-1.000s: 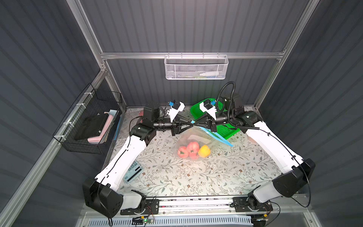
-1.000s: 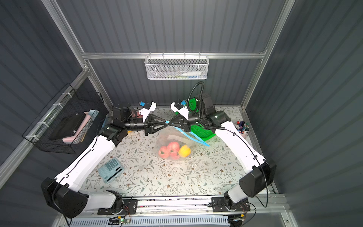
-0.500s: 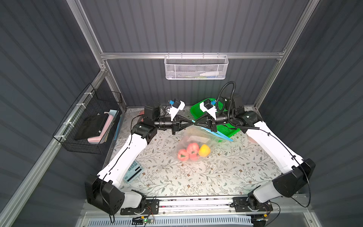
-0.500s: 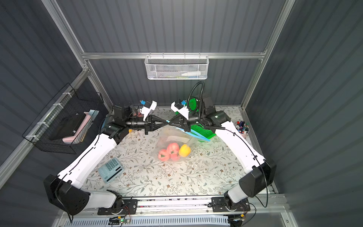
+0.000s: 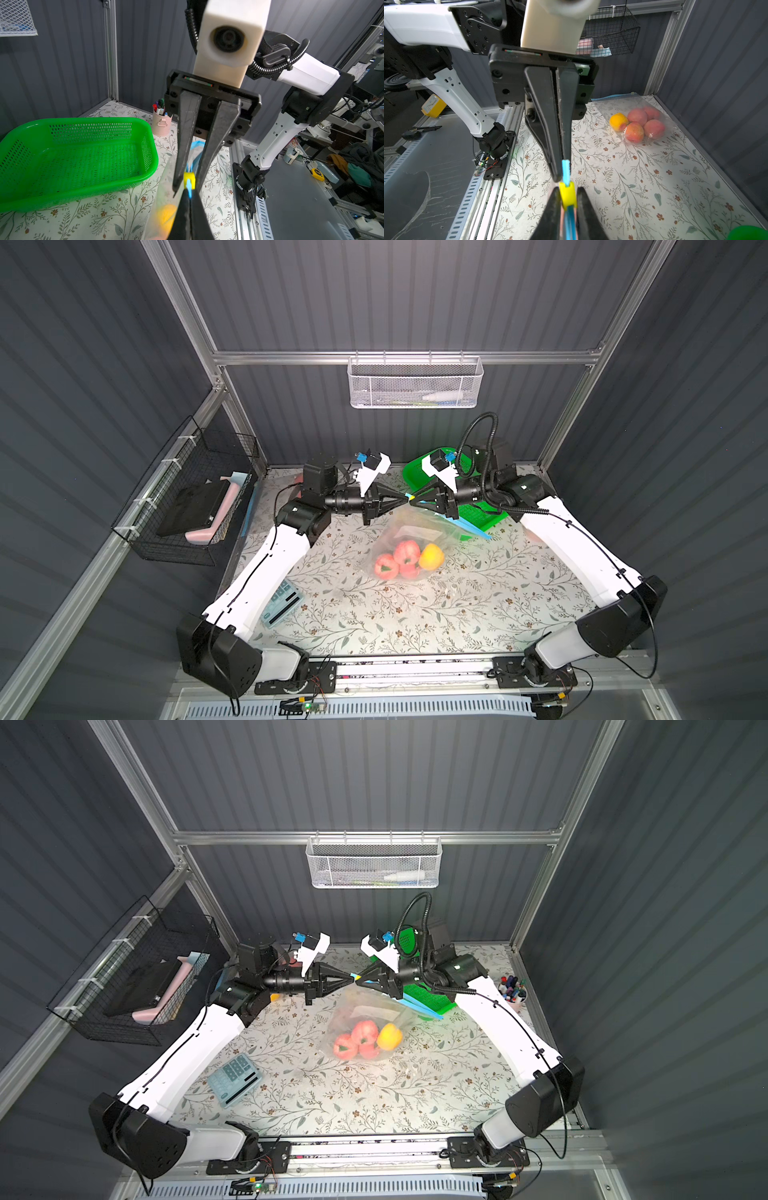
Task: Place the peach in a zip-top bag and seal the zipper
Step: Zip the zipper on the zipper food storage bag.
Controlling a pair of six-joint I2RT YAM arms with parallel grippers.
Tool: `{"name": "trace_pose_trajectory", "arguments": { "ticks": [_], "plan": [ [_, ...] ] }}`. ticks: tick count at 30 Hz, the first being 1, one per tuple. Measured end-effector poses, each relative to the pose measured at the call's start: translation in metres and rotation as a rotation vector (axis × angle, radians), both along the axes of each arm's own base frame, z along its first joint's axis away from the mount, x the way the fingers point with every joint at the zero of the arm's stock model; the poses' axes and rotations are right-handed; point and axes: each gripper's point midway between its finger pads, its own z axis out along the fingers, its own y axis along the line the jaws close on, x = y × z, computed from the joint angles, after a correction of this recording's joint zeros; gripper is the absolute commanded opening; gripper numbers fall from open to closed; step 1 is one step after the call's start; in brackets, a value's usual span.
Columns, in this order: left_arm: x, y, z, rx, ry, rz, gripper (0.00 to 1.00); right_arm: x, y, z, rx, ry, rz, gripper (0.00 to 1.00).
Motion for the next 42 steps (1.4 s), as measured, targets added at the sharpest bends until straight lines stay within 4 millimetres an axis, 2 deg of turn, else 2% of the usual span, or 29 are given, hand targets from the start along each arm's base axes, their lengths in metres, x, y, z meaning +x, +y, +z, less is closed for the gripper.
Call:
{"name": "trace_pose_trajectory", "arguments": {
  "ticks": [10,17,21,26,31,34,39,42],
  "plan": [
    [0.003,0.008,-0.001,0.021,-0.036,0.087,0.0,-0.001,-0.004,-0.005,-0.009,-0.038,0.005,0.14],
    [0.011,0.021,0.003,0.038,-0.071,0.235,0.0,0.005,-0.014,-0.01,-0.029,-0.06,-0.034,0.15],
    [0.021,0.036,0.008,0.058,-0.096,0.366,0.0,0.011,-0.02,-0.013,-0.047,-0.067,-0.065,0.16],
    [0.036,0.066,0.015,0.093,-0.123,0.586,0.0,0.021,-0.029,-0.02,-0.078,-0.069,-0.111,0.16],
    [0.04,0.09,0.016,0.131,-0.124,0.733,0.0,0.025,-0.033,-0.028,-0.106,-0.064,-0.136,0.16],
    [0.039,0.093,0.013,0.146,-0.119,0.744,0.0,0.026,-0.033,-0.028,-0.107,-0.058,-0.143,0.23],
    [0.028,0.083,0.007,0.166,-0.124,0.651,0.0,0.032,-0.026,-0.022,-0.066,-0.031,-0.159,0.5],
    [0.02,0.076,0.004,0.174,-0.134,0.588,0.0,0.037,-0.017,-0.017,-0.032,-0.029,-0.163,0.56]
  ]
}}
